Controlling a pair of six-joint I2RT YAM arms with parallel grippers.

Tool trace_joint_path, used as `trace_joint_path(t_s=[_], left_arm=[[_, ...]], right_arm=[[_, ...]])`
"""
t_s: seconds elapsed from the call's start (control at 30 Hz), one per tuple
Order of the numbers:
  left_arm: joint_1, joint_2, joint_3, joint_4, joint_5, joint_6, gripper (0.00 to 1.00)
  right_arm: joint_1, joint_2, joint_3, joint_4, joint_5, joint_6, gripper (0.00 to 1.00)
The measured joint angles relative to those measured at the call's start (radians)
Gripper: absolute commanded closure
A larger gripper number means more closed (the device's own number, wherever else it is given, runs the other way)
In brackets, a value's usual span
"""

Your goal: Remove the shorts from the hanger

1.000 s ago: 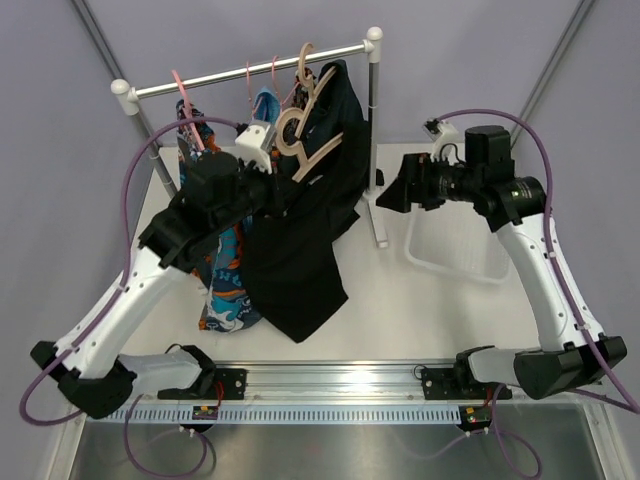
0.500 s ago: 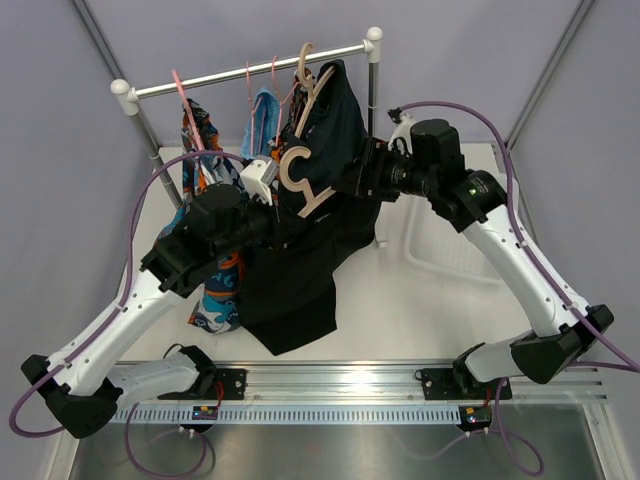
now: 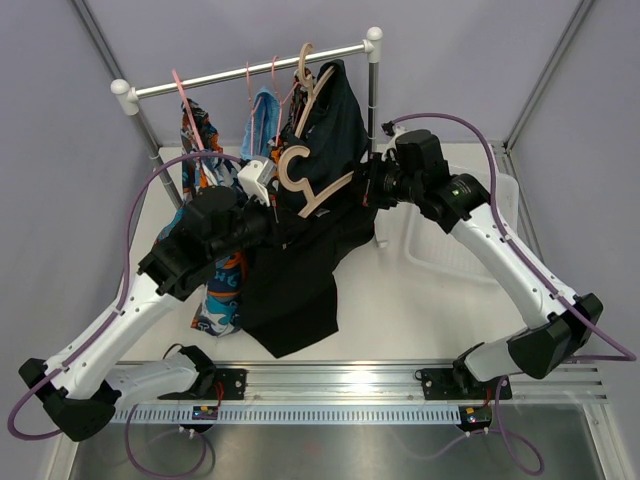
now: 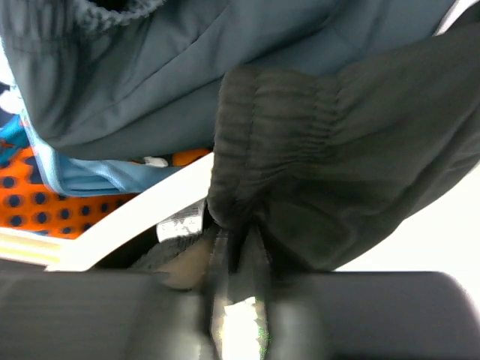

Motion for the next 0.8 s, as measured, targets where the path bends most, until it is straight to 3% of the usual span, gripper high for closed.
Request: trace_joint_path(t_s=[0.2, 0.5, 0.67, 0.8], left_arm=[[0.0, -0.012, -0.007, 0.002, -0.003, 0.002, 1.0], [-0.006, -0.093, -0.036, 0.006, 0.01, 0.036, 1.0], [-0.007, -0.101, -0.037, 0.019, 0.025, 0.038, 1.0], [-0.007, -0.094, -0.037, 0.038, 0.06, 0.045, 1.0]], right_arm=[[-0.027, -0.008, 0.001, 0.007, 0.014, -0.065, 1.0], [-0.384, -0.044, 0.021, 0.071, -0.287, -0.197, 1.0], [-0.416, -0.051, -0.015, 0.132, -0.466, -0.245, 1.0], [-0.428, -0.053, -0.032, 0.171, -0.477, -0.24, 1.0]])
